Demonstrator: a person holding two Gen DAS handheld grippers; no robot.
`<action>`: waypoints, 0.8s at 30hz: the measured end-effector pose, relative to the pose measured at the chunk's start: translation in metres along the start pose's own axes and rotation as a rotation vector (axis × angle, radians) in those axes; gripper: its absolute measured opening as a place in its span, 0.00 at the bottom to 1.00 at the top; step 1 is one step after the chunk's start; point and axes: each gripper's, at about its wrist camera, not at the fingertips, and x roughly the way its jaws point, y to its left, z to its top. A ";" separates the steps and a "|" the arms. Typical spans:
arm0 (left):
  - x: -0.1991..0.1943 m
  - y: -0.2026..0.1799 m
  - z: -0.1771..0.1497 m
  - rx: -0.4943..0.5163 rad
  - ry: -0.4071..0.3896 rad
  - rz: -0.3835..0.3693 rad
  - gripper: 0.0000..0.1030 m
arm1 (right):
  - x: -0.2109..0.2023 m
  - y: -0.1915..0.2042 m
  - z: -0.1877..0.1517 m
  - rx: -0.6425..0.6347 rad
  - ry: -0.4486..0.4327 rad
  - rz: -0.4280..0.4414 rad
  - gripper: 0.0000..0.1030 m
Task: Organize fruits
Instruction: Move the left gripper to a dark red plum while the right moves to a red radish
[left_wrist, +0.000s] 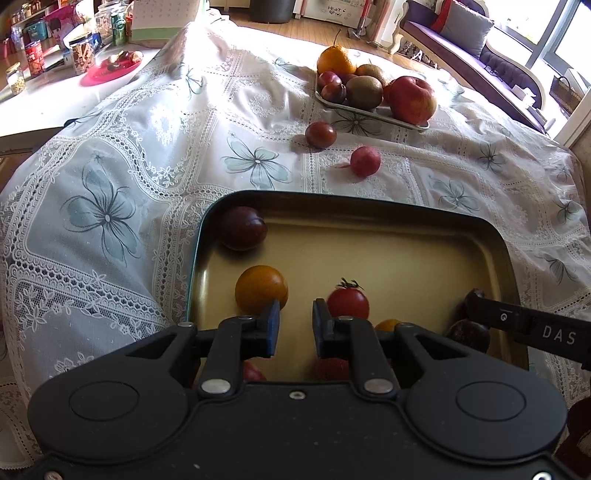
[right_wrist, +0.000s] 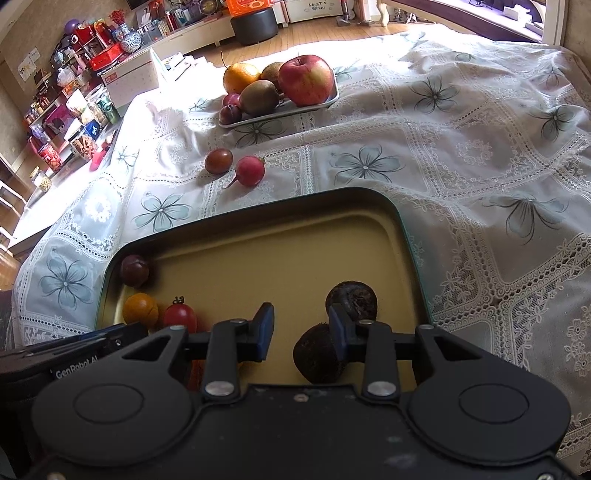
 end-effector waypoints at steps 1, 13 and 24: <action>0.000 0.000 0.002 0.000 -0.002 0.000 0.25 | 0.000 0.000 0.000 0.000 0.002 0.000 0.34; 0.014 0.015 0.036 0.008 -0.006 0.042 0.26 | 0.008 -0.002 0.011 0.009 0.017 -0.005 0.34; 0.042 0.018 0.087 0.022 0.032 0.040 0.27 | 0.022 0.008 0.038 -0.008 0.047 0.010 0.34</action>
